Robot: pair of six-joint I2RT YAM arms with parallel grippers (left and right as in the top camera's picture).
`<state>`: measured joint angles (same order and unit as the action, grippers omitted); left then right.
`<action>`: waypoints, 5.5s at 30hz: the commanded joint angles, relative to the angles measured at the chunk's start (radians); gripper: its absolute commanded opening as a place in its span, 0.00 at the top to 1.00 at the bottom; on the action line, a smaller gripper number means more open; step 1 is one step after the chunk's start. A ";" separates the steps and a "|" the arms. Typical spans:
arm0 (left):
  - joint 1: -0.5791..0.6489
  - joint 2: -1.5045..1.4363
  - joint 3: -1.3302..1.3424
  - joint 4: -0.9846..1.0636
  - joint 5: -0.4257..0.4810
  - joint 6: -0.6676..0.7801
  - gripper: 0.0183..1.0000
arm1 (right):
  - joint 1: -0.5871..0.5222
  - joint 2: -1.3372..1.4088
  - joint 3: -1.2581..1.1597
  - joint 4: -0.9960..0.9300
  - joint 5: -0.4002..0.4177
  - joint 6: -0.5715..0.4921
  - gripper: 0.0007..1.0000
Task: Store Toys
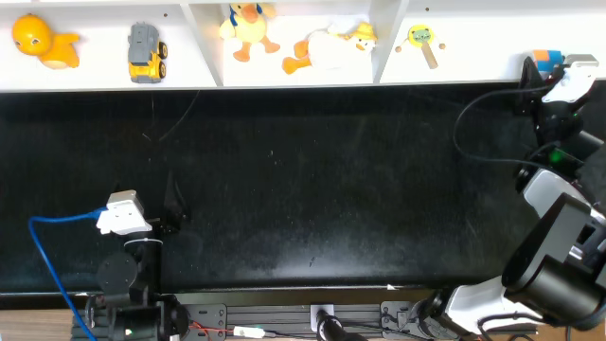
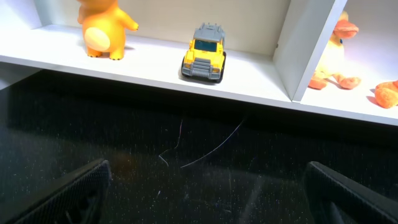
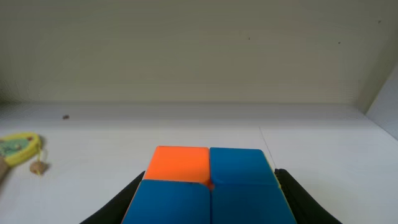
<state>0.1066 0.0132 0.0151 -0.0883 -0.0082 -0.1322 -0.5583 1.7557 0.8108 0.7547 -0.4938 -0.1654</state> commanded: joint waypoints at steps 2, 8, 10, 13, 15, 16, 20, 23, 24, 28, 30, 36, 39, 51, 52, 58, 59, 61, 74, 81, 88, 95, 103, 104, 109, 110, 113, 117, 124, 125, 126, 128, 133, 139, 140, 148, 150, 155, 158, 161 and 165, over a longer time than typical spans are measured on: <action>-0.002 -0.010 -0.007 0.005 -0.001 -0.003 0.00 | -0.003 0.061 0.000 0.093 -0.014 -0.059 0.95; -0.002 -0.010 -0.007 0.005 -0.001 -0.003 0.00 | -0.002 0.139 0.018 0.226 -0.024 0.037 0.96; -0.002 -0.010 -0.007 0.005 -0.001 -0.003 0.00 | 0.005 0.165 0.042 0.229 -0.043 0.039 0.95; -0.002 -0.010 -0.007 0.005 -0.001 -0.004 0.00 | 0.031 0.205 0.095 0.225 -0.042 0.039 0.96; -0.002 -0.010 -0.007 0.005 -0.001 -0.004 0.00 | 0.048 0.226 0.140 0.208 -0.041 0.039 0.95; -0.002 -0.010 -0.007 0.005 -0.001 -0.004 0.00 | 0.056 0.234 0.164 0.194 -0.041 0.039 0.96; -0.002 -0.010 -0.007 0.005 -0.001 -0.003 0.00 | 0.073 0.261 0.239 0.147 -0.040 0.038 0.95; -0.002 -0.010 -0.007 0.005 -0.001 -0.004 0.00 | 0.079 0.284 0.281 0.128 -0.040 0.038 0.95; -0.002 -0.010 -0.007 0.005 -0.001 -0.004 0.00 | 0.080 0.294 0.291 0.127 -0.038 0.039 0.96; -0.002 -0.010 -0.007 0.005 -0.001 -0.004 0.00 | 0.081 0.334 0.323 0.125 -0.034 0.039 0.96; -0.002 -0.010 -0.007 0.005 -0.001 -0.004 0.00 | 0.082 0.359 0.336 0.124 -0.034 0.039 0.95; -0.002 -0.010 -0.007 0.005 -0.001 -0.004 0.00 | 0.083 0.380 0.346 0.125 -0.034 0.058 0.95; -0.002 -0.010 -0.007 0.005 -0.001 -0.003 0.00 | 0.083 0.381 0.346 0.122 -0.034 0.058 0.96; -0.002 -0.010 -0.007 0.005 -0.001 -0.004 0.00 | 0.083 0.381 0.346 0.106 -0.034 0.085 0.88; -0.002 -0.010 -0.007 0.005 -0.001 -0.004 0.00 | 0.083 0.381 0.346 0.106 -0.034 0.085 0.87; -0.002 -0.010 -0.007 0.005 -0.001 -0.004 0.00 | 0.083 0.381 0.346 0.105 -0.034 0.084 0.74; -0.002 -0.010 -0.007 0.005 -0.001 -0.004 0.00 | 0.083 0.381 0.346 0.105 -0.034 0.084 0.69; -0.002 -0.010 -0.007 0.005 -0.001 -0.004 0.00 | 0.083 0.381 0.346 0.105 -0.034 0.085 0.61; -0.002 -0.010 -0.007 0.005 -0.001 -0.004 0.00 | 0.081 0.380 0.346 0.106 -0.034 0.137 0.24; -0.002 -0.010 -0.007 0.005 -0.001 -0.004 0.00 | 0.080 0.355 0.346 0.066 -0.041 0.211 0.01; -0.002 -0.010 -0.007 0.005 -0.001 -0.004 0.00 | 0.080 0.240 0.341 -0.162 -0.037 0.137 0.00; -0.002 -0.010 -0.007 0.005 -0.001 -0.004 0.00 | 0.079 0.154 0.297 -0.299 -0.029 0.105 0.00; -0.002 -0.010 -0.007 0.005 -0.001 -0.004 0.00 | 0.080 0.032 0.185 -0.325 0.027 0.106 0.00; -0.002 -0.010 -0.007 0.005 -0.001 -0.004 0.00 | 0.080 0.013 0.164 -0.325 0.037 0.106 0.00; -0.002 -0.010 -0.007 0.005 -0.001 -0.004 0.00 | 0.079 -0.093 0.058 -0.333 0.071 0.106 0.00; -0.002 -0.010 -0.007 0.005 -0.001 -0.004 0.00 | 0.079 -0.113 0.039 -0.333 0.072 0.107 0.00; -0.002 -0.010 -0.007 0.005 -0.001 -0.004 0.00 | 0.079 -0.195 -0.034 -0.335 0.077 0.138 0.00; -0.002 -0.010 -0.007 0.005 -0.001 -0.004 0.00 | 0.081 -0.329 -0.117 -0.378 0.076 0.151 0.00; -0.002 -0.010 -0.007 0.005 -0.001 -0.004 0.00 | 0.081 -0.532 -0.142 -0.554 0.067 0.152 0.01; -0.002 -0.010 -0.007 0.005 -0.001 -0.004 0.00 | 0.081 -0.549 -0.142 -0.568 0.065 0.153 0.00; -0.002 -0.010 -0.007 0.005 -0.001 -0.004 0.00 | 0.081 -0.562 -0.142 -0.581 0.065 0.156 0.00; -0.002 -0.010 -0.007 0.005 -0.001 -0.004 0.00 | 0.081 -0.574 -0.142 -0.592 0.065 0.156 0.01; -0.002 -0.010 -0.007 0.005 -0.001 -0.003 0.00 | 0.081 -0.561 -0.143 -0.607 0.066 0.155 0.00; -0.002 -0.010 -0.007 0.005 -0.001 -0.003 0.00 | 0.081 -0.539 -0.143 -0.672 0.069 0.155 0.00; -0.002 -0.010 -0.007 0.005 -0.001 -0.004 0.00 | 0.081 -0.538 -0.143 -0.694 0.069 0.155 0.01; -0.002 -0.010 -0.007 0.005 -0.001 -0.003 0.00 | 0.081 -0.538 -0.143 -0.834 0.087 0.138 0.00; -0.002 -0.010 -0.007 0.005 -0.001 -0.003 0.00 | 0.081 -0.539 -0.143 -0.832 0.108 0.133 0.01; -0.002 -0.010 -0.007 0.005 -0.001 -0.003 0.00 | 0.092 -0.539 -0.142 -0.808 -0.026 0.118 0.00; -0.002 -0.010 -0.007 0.005 -0.001 -0.003 0.00 | 0.149 -0.543 -0.142 -0.779 -0.032 0.058 0.00; -0.002 -0.010 -0.007 0.005 -0.001 -0.004 0.00 | 0.230 -0.570 -0.143 -0.779 0.043 0.025 0.01; -0.002 -0.010 -0.007 0.005 -0.001 -0.004 0.00 | 0.351 -0.605 -0.143 -0.763 0.137 0.013 0.00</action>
<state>0.1066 0.0132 0.0151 -0.0883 -0.0082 -0.1318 -0.2653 1.1995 0.6708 -0.0242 -0.4255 -0.1165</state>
